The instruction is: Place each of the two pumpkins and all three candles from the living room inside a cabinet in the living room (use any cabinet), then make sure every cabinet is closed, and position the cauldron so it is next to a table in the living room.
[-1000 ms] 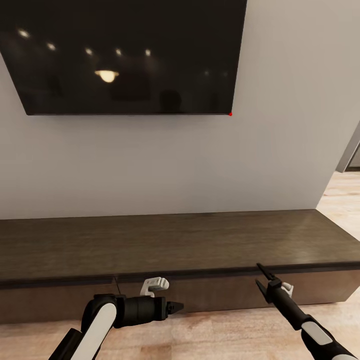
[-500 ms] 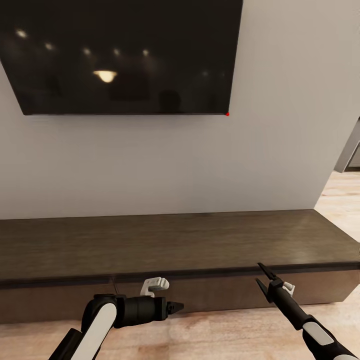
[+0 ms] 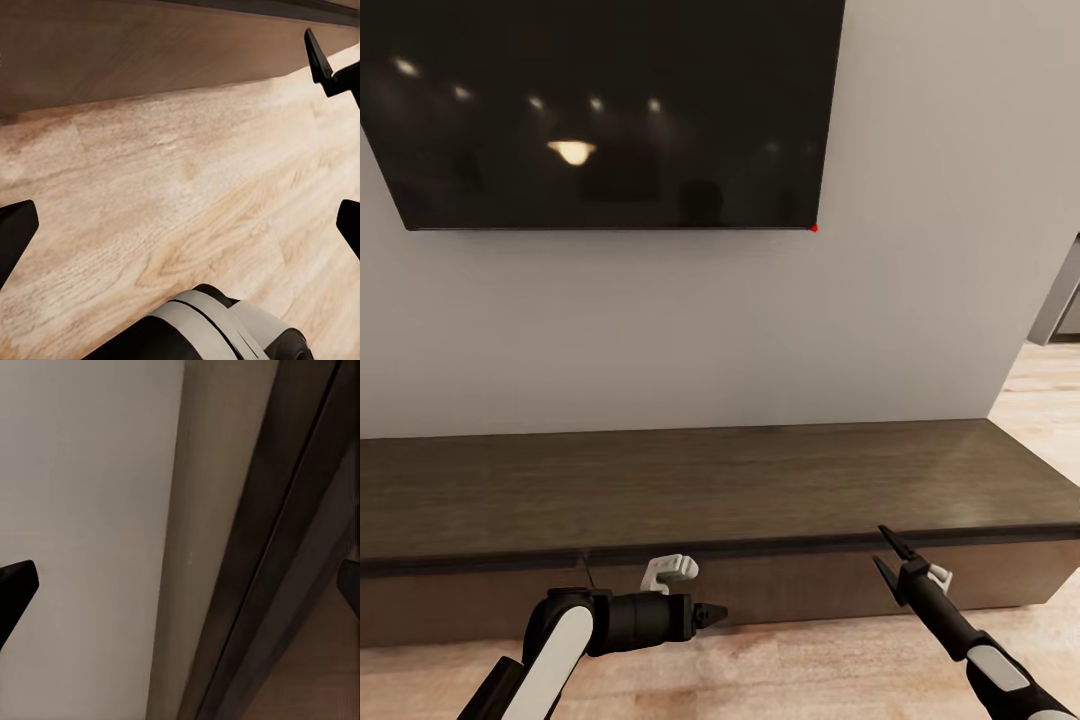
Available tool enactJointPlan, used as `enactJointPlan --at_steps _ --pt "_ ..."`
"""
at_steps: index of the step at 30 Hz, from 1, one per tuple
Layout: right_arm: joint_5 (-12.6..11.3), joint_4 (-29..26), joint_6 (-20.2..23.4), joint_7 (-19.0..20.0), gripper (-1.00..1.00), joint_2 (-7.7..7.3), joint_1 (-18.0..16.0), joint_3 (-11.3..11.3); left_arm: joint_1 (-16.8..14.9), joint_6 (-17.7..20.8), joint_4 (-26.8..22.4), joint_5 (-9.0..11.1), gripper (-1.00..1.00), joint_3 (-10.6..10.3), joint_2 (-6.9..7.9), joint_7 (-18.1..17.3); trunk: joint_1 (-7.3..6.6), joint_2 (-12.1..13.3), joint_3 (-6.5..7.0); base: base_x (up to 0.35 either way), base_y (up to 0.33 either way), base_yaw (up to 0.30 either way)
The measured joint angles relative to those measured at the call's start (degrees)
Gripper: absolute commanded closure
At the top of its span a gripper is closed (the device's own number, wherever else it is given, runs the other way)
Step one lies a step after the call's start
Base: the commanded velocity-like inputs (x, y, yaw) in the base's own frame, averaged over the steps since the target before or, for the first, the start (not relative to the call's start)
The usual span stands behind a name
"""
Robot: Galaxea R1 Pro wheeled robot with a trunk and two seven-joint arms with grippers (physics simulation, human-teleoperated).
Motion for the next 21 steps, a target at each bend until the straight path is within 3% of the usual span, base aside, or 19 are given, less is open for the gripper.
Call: enactJointPlan --at_steps 6,10,17,21 --pt "-0.29 0.78 -0.07 0.01 -1.0 -0.16 0.0 -0.15 0.0 0.0 -0.01 0.0 -1.0 0.02 0.0 0.0 0.0 0.0 0.0 0.0 0.0 0.0" --pt "-0.37 0.92 -0.09 0.01 -1.0 -0.24 0.0 -0.16 0.0 0.0 -0.01 -0.02 -1.0 0.03 0.0 0.0 0.11 -0.05 -0.88 0.0 0.0 0.0" --pt "-0.49 1.0 -0.04 0.01 -1.0 -0.27 0.0 -0.38 0.0 0.0 -0.01 0.0 -1.0 0.04 0.0 0.0 0.1 -0.05 -0.89 0.0 0.0 0.0" --pt "-0.58 1.01 -0.02 0.38 -1.0 -0.27 0.02 -0.43 0.0 0.0 -0.01 0.0 -1.0 -0.01 0.0 0.0 0.18 -0.09 -1.55 0.0 0.0 0.0"
